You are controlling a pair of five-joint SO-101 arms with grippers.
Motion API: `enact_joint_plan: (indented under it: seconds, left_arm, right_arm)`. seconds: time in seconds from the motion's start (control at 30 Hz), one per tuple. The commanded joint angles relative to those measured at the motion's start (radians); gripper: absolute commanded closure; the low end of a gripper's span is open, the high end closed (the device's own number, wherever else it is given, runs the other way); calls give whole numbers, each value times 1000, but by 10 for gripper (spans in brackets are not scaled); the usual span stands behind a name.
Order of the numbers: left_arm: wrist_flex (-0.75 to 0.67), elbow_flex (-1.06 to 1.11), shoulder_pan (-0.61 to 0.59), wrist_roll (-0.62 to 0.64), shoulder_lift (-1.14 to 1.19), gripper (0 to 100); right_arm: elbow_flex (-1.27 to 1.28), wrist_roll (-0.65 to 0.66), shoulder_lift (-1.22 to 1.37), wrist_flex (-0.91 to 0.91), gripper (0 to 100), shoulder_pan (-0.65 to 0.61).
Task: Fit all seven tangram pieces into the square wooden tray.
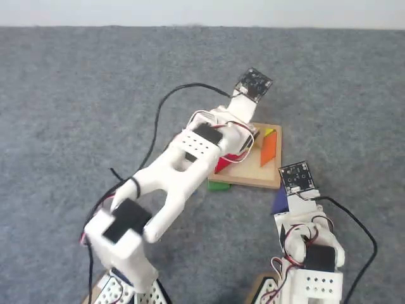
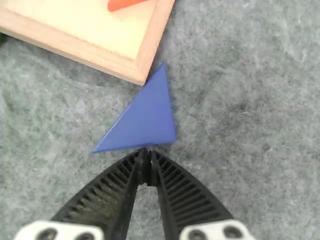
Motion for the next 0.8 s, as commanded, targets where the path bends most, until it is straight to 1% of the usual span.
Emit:
enact_joint_plan:
  seconds: [0.0,0.07,0.2,0.33,0.4,0.57,0.77]
  left_arm:
    - [-35,-159,-5,0,86,848]
    - [-18,-259,-8,-2,173,846]
    - [87,-476,-6,-2,327,811]
    - [167,-636,-3,-8,408,811]
    - [192,-674,0,-8,440,811]
    - [221,-682,-8,-8,482,812]
    - [351,-688,-2,-8,471,812]
  right_arm:
    - [20,-2,-21,-5,991,8]
    - [20,-2,-21,-5,991,8]
    - [20,-2,-21,-5,991,8]
    - [20,-2,-21,-5,991,8]
    - [20,-2,-21,-5,991,8]
    - [20,-2,-21,-5,991,8]
    - [20,-2,-21,-5,991,8]
